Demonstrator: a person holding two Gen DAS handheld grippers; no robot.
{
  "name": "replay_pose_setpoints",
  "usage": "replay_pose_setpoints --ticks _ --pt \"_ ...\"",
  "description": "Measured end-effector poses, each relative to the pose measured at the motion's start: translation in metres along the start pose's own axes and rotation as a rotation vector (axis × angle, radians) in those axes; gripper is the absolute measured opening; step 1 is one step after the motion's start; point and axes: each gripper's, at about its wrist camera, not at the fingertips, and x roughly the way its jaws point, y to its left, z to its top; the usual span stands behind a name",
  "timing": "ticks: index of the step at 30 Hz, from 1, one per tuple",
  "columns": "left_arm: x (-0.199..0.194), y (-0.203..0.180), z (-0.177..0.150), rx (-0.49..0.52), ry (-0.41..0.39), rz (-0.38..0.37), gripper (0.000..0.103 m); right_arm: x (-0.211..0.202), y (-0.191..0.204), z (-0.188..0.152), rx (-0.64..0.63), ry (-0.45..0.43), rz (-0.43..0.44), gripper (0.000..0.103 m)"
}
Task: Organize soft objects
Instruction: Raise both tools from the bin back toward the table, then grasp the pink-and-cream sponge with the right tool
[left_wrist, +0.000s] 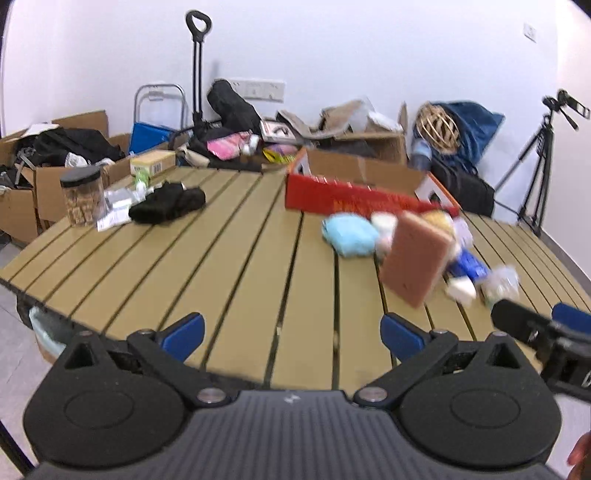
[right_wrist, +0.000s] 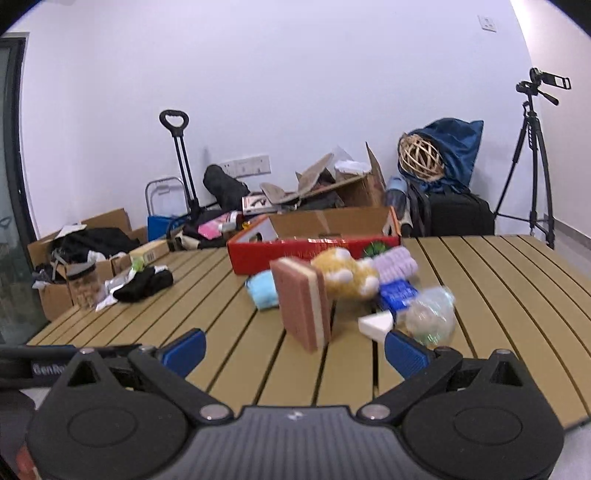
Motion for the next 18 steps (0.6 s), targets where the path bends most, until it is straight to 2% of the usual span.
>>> replay_pose_setpoints --ticks 3,7,14,17,18 --pt "0.015 0.002 0.004 -0.005 -0.034 0.027 0.103 0.031 -0.001 -0.001 -0.008 -0.026 -0.004 0.103" --pt "0.039 0.006 0.001 -0.015 -0.021 0.037 0.103 0.079 -0.003 -0.005 -0.019 -0.030 -0.024 0.103" --pt "0.059 0.008 -0.003 0.017 -0.033 0.035 0.103 0.142 0.006 0.000 -0.155 -0.039 -0.097 0.102" --pt "0.064 0.009 -0.005 0.025 -0.033 0.034 0.103 0.159 0.007 0.001 -0.184 -0.028 -0.104 0.095" --pt "0.065 0.009 -0.006 0.029 -0.033 0.036 0.103 0.163 0.009 0.000 -0.198 -0.024 -0.110 0.089"
